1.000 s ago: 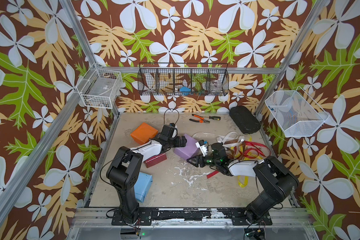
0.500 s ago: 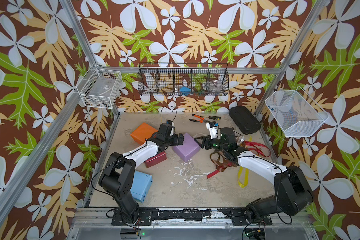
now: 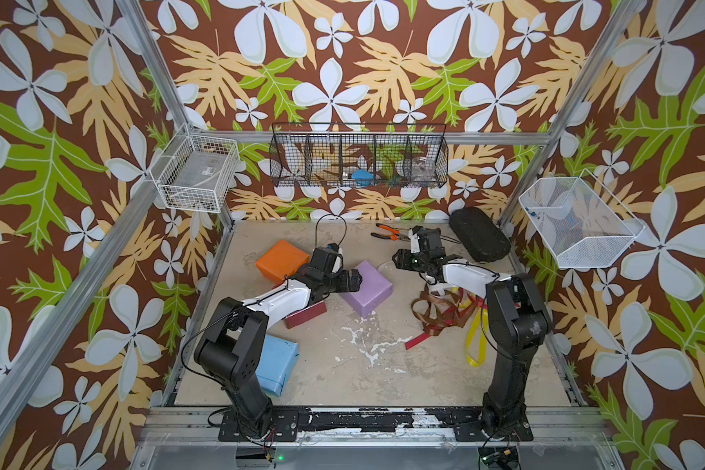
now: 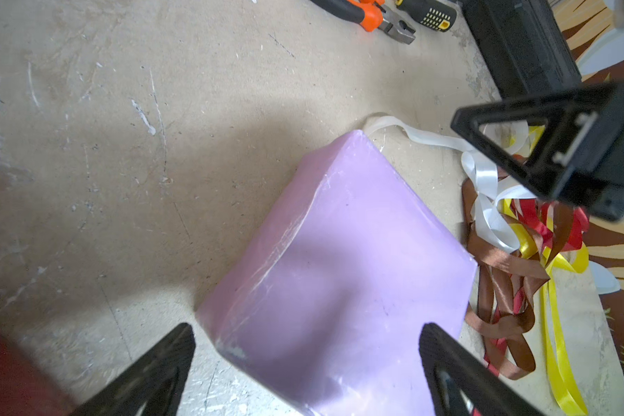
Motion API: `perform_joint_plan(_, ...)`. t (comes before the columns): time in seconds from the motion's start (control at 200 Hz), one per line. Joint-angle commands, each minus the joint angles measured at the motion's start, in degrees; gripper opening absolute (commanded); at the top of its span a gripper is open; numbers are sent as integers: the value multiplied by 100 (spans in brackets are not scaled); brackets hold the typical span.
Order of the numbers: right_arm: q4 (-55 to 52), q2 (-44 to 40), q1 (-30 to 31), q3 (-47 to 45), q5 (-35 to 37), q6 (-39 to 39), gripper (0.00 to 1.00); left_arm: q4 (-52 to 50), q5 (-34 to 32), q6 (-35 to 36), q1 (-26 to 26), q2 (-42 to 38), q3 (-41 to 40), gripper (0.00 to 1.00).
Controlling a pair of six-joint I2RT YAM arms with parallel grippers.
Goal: Untie the ribbon bows on the gift boxes
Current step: Adjust the ribbon at the center of the board.
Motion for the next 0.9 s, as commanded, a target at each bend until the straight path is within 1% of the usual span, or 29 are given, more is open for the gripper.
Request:
perform_joint_plan(0.0,-768,447,-5,759,617,-945,58,33,132,85,1,9,51,100)
perform_joint_plan(0.035,-990,629,1,1032,609,-1172,58,44,145,85,1,2,51,100)
perform_joint_plan(0.075,-1349,813,8,1328,561,-1370,52,59,152,85,1,0,51,100)
perform_joint_plan(0.105,-1536,914,10,1456,530,-1491,50,68,159,85,2,0,53,100)
perform_joint_plan(0.265,-1296,915,80,1167,692,-1907,51,121,216,59,1,35,53,100)
perform_joint_plan(0.385,-1525,1159,78,1458,946,-2053,52,163,290,32,1,79,51,100)
perform_joint_plan(0.47,-1430,1255,78,1520,1103,-2098,53,179,325,15,1,79,43,100)
perform_joint_plan(0.581,-1367,1464,78,1688,1229,-2091,52,184,337,6,1,70,36,100)
perform_joint_plan(0.611,-1374,1541,81,1739,1225,-2082,50,187,336,15,1,72,38,100)
perform_joint_plan(0.681,-1501,1676,72,1865,1074,-2063,39,183,344,15,5,70,41,100)
perform_joint_plan(0.741,-1549,1679,80,1822,915,-2031,39,183,336,20,1,70,26,100)
perform_joint_plan(0.826,-1366,1542,76,1468,765,-1962,39,185,354,23,1,88,44,100)
perform_joint_plan(0.896,-1321,1448,78,1201,736,-1906,33,182,354,24,1,97,49,100)
